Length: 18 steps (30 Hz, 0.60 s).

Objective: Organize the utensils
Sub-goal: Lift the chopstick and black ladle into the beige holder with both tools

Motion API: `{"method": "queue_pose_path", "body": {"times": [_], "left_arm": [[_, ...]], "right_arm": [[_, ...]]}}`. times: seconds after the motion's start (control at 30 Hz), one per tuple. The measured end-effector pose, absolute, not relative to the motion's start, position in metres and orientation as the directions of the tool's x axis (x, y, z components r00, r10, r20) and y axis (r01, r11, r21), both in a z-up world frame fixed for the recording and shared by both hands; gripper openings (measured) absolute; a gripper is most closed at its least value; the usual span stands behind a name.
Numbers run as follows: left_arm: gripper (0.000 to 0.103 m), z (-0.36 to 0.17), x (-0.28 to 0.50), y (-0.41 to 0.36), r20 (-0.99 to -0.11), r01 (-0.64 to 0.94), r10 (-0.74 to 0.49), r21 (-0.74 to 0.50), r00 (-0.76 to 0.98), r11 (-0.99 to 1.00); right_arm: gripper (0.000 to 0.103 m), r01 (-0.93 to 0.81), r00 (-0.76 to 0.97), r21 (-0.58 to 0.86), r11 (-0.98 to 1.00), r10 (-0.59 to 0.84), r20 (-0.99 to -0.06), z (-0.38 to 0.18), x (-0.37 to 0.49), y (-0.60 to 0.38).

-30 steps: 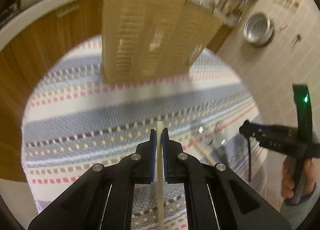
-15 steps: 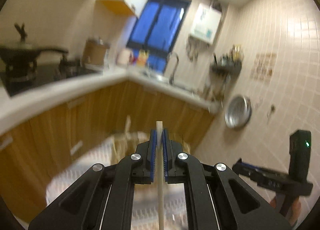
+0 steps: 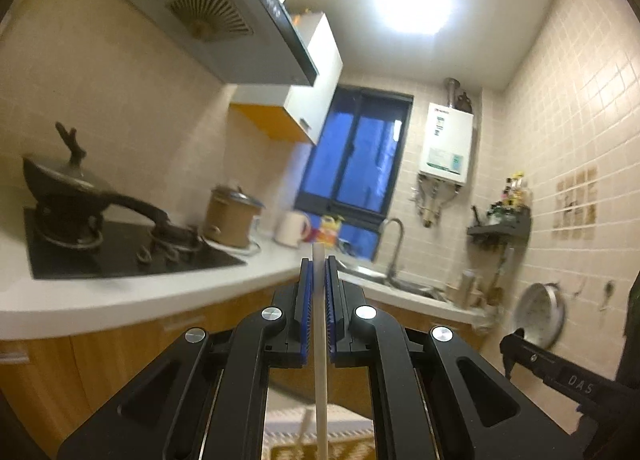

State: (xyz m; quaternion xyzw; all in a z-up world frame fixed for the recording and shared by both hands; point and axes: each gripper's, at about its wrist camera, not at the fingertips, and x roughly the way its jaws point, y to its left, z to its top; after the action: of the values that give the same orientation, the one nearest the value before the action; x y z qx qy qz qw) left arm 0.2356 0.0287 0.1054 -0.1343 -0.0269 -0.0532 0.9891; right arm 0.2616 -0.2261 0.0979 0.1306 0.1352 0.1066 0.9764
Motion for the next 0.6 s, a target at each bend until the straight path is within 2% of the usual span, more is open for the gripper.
{"method": "queue_pose_path", "body": {"times": [0.33, 0.6], "left_arm": [[0.004, 0.07, 0.253, 0.023, 0.068, 0.04, -0.026, -0.223, 0.997, 0.974], [0.005, 0.056, 0.254, 0.025, 0.022, 0.033, -0.029, -0.202, 0.999, 0.979]], "right_arm": [[0.034, -0.178, 0.952, 0.193, 0.965, 0.219, -0.216, 0.056, 0.286, -0.211], [0.035, -0.155, 0.965, 0.124, 0.98, 0.177, -0.192, 0.038, 0.28, -0.2]]}}
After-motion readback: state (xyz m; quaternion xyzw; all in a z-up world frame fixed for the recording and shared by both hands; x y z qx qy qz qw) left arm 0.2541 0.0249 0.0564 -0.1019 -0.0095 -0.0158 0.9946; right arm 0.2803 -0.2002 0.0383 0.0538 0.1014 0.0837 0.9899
